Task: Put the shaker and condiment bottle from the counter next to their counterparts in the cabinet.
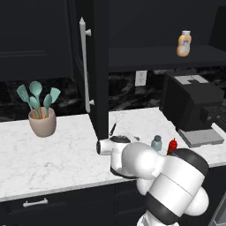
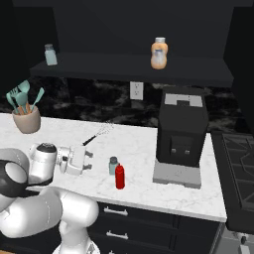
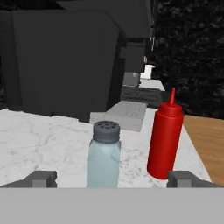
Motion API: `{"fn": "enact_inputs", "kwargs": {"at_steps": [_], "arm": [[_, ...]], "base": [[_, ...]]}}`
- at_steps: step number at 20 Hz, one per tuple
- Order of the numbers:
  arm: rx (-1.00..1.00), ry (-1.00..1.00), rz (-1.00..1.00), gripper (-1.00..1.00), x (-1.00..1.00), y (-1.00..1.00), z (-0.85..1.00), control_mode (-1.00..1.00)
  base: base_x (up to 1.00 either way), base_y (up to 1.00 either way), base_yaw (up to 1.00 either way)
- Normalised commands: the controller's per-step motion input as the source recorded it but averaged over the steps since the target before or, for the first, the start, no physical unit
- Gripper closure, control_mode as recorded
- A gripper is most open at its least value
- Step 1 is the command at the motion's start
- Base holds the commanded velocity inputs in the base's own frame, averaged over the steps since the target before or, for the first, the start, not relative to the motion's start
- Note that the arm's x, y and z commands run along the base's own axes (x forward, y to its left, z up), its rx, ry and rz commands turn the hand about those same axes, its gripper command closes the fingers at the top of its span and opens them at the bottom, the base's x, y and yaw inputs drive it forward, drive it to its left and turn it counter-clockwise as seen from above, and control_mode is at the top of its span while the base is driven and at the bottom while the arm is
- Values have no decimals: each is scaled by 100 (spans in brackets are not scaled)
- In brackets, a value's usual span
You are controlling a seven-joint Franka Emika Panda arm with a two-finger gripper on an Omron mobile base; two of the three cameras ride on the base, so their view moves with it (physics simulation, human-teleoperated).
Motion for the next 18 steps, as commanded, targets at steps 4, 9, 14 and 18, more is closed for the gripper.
{"fn": "enact_inputs", "kwargs": {"at_steps": [4, 9, 14, 18], "arm": [[0, 0, -8, -100, -4, -27, 0, -100], [0, 0, -7, -100, 0, -23, -5, -100], [0, 0, -5, -100, 0, -21, -6, -100], [0, 0, 0, -100, 0, -23, -11, -100]], "base": [[0, 0, 0], [0, 0, 0], [0, 0, 0], [0, 0, 0]]}}
